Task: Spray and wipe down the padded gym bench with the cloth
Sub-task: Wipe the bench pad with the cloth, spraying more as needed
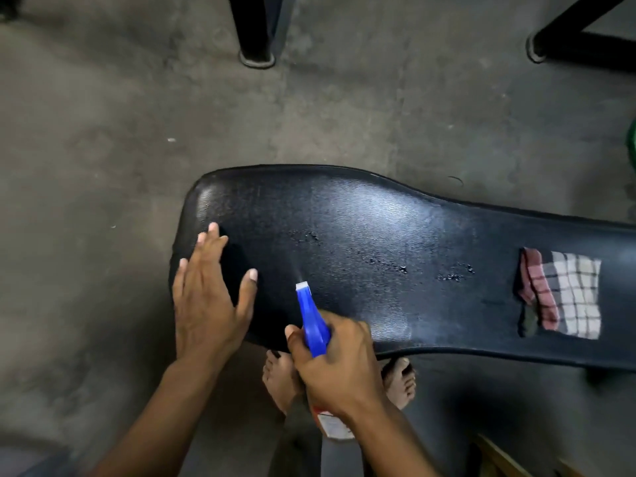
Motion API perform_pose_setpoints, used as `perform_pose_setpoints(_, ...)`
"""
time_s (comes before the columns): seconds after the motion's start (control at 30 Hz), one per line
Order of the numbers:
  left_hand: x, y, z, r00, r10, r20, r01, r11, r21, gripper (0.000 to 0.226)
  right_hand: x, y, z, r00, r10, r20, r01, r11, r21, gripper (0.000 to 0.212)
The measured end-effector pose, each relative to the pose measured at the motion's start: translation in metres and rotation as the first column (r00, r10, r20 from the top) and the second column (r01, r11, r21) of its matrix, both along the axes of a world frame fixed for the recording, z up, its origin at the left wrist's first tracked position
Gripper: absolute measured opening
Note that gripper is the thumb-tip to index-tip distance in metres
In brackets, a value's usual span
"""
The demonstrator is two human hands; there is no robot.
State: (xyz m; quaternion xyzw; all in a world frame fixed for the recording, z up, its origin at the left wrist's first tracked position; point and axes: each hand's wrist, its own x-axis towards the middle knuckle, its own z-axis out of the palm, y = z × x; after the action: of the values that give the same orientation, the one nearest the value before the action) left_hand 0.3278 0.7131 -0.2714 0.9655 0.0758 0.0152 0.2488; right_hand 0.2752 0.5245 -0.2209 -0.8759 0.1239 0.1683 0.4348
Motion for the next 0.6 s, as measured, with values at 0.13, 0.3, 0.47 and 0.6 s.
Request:
perform_pose_setpoints(0.13, -0.002, 0.004, -0.003, 0.999, 0.038, -0.005, -0.038, 0.998, -0.052, 0.074, 0.004, 0.026, 0.0, 0.996, 0.087, 0.002, -0.087, 0.996, -0.024, 0.041)
perform_pose_setpoints(0.3, -0.002, 0.002, -0.001, 0.998, 0.055, -0.01, -0.056, 0.995, -0.086, 0.078, 0.006, 0.04, 0.002, 0.995, 0.096, 0.008, -0.096, 0.995, -0.022, 0.041)
perform_pose_setpoints(0.47, 0.0, -0.005, 0.004, 0.997, 0.073, -0.025, -0.075, 0.995, -0.068, 0.076, 0.007, 0.039, 0.001, 0.999, 0.049, -0.008, -0.049, 0.999, 0.0, 0.037)
perform_pose_setpoints(0.6, 0.002, -0.018, 0.009, 0.996, 0.08, -0.027, -0.082, 0.995, -0.051, 0.077, 0.008, 0.029, 0.001, 0.999, -0.011, -0.042, 0.012, 0.999, 0.035, 0.038)
